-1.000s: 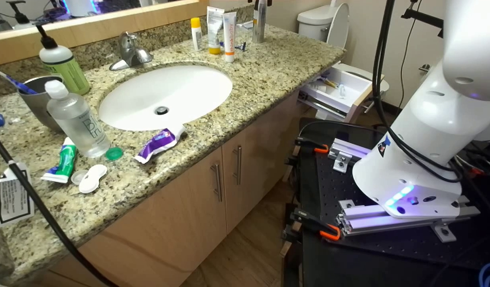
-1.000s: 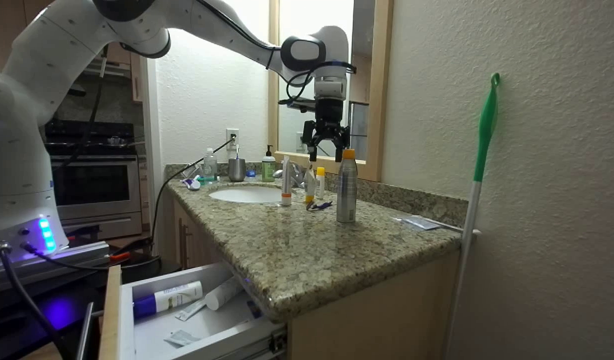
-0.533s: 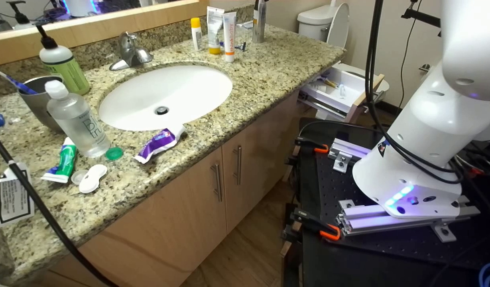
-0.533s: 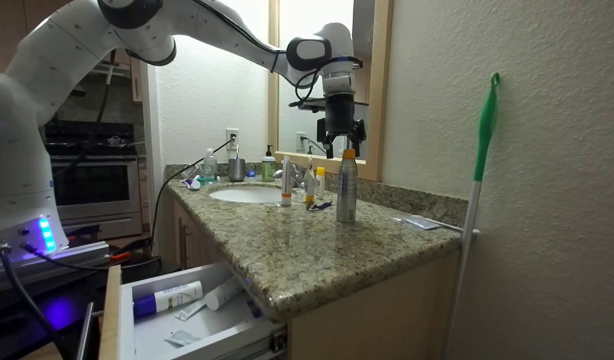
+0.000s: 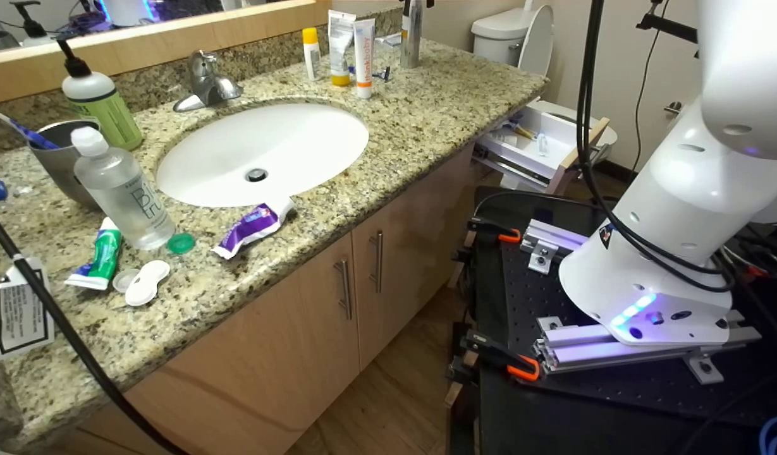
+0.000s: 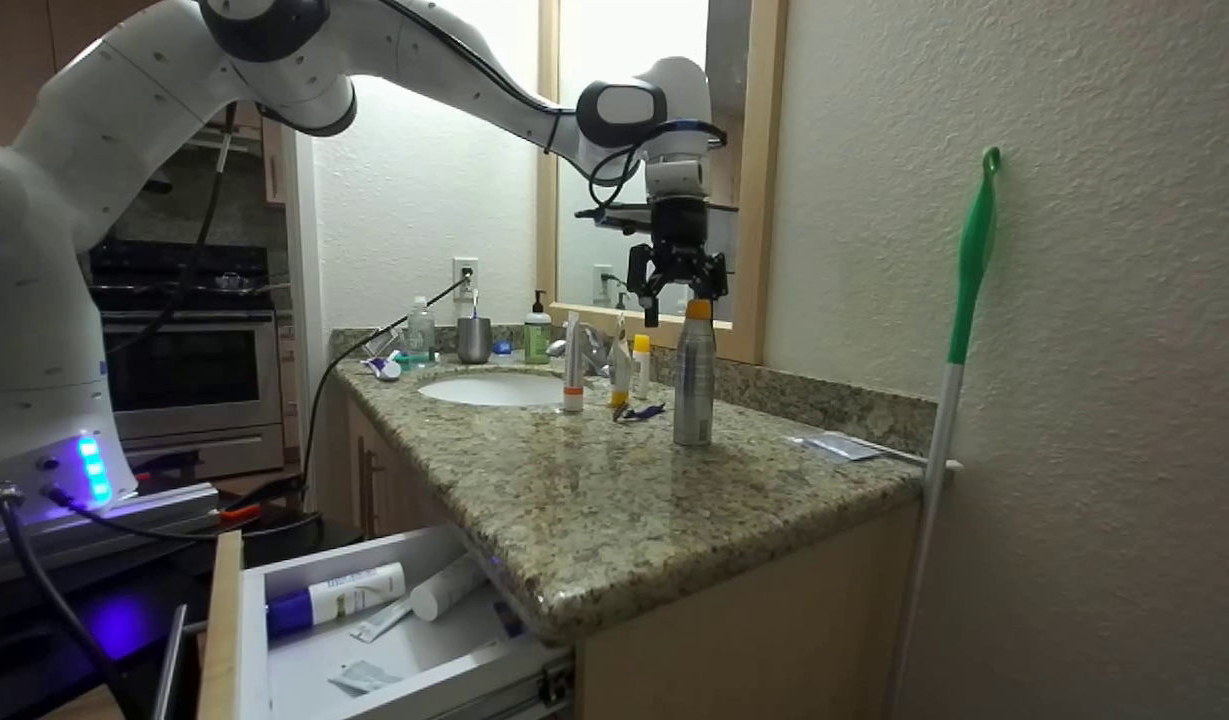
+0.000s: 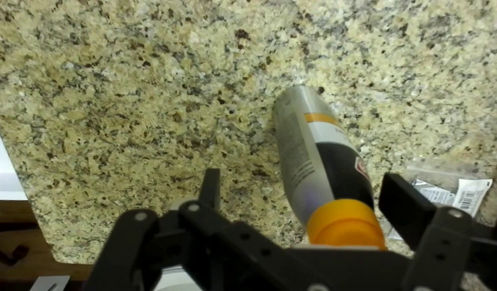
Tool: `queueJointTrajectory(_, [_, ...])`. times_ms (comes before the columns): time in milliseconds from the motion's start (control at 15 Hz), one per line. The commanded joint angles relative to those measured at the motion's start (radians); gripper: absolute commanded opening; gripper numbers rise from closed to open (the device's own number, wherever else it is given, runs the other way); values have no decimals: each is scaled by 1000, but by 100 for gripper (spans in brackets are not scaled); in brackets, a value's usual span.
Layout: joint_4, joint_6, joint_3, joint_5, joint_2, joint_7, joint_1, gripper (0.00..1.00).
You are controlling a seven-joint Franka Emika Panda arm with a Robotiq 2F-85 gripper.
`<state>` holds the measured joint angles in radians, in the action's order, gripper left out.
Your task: Pick the bottle and move it to the left
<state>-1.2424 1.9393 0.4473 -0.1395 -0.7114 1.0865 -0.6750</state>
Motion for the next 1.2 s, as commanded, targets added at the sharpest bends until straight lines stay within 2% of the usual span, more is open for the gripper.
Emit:
queueJointTrajectory(0, [0,-1,0,1,-4,0,0,100])
queueJointTrajectory(333, [-13,43,41,48,-5,73,12,100])
queueJointTrajectory(400, [0,20,19,33,-6,46,3,100])
queueJointTrajectory(733, [-1,26,32,41,-6,63,3,100])
queueJointTrajectory(800, [1,30,30,38,-9,61,1,91])
queueJointTrajectory(867, [4,30,27,32,-11,57,-4,74])
queueJointTrajectory(1133, [4,35,23,25,-12,55,-6,46])
